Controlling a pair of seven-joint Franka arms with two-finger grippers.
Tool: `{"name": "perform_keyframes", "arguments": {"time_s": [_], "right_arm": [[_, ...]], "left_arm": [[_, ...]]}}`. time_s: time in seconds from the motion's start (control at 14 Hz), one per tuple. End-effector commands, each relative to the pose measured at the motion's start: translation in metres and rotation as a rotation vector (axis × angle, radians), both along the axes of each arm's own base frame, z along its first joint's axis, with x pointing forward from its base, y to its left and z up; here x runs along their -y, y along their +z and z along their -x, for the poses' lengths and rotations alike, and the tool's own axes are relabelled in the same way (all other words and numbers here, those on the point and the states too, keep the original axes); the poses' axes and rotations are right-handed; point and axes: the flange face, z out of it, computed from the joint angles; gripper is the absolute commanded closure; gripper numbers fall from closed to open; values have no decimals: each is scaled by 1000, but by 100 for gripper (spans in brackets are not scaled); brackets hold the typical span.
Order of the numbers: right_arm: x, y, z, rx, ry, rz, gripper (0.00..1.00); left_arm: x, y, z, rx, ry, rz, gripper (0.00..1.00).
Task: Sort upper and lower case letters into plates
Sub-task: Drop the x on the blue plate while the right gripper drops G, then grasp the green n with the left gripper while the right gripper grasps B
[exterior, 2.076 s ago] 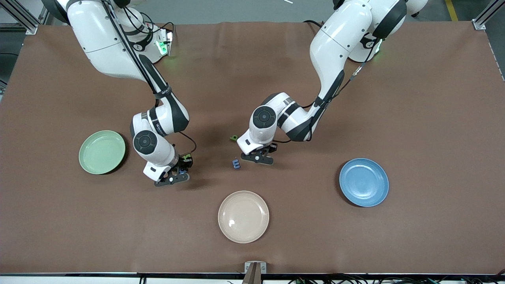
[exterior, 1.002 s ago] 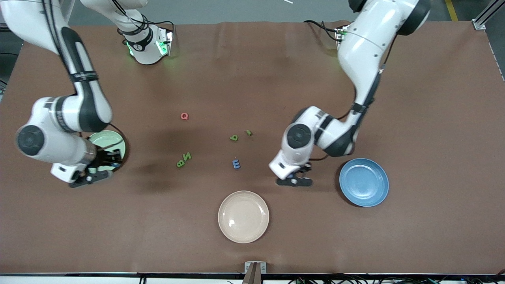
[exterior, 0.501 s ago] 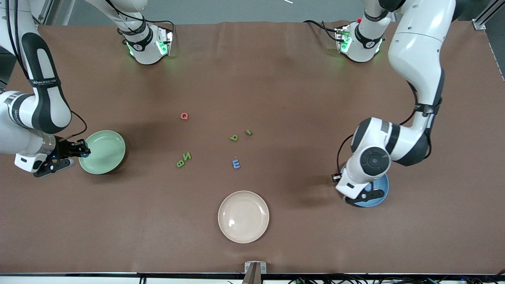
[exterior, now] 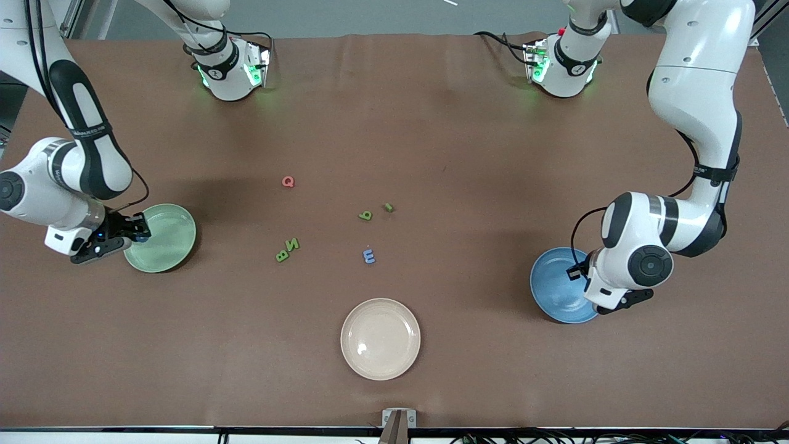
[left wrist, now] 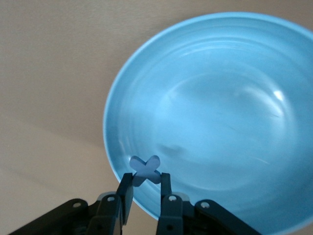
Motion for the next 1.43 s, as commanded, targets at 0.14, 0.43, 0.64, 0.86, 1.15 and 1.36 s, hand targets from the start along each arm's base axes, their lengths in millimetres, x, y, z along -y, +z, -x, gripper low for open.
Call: {"name": "perform_keyframes", "arguments": {"time_s": [0.14, 0.43, 0.64, 0.86, 1.15, 1.36], "right_arm": [[1, -6, 21, -1, -3, -22, 77], [3, -14, 32, -21, -14, -29, 76], [4, -19, 35, -14, -18, -26, 75], [4, -21, 36, -1, -18, -21, 73], [1, -22, 37, -7, -15, -23, 61], [0, -17, 32, 0, -12, -21, 12]], "left_arm": [[-17, -16, -1, 40, 21, 25, 88], [-8, -15, -2, 54, 33, 32, 63], [0, -7, -2, 61, 31, 43, 0], [29, 25, -1, 83, -1, 66, 0], [118, 55, 16, 98, 13, 114, 0], [197, 57, 44, 107, 60, 96, 0]]}}
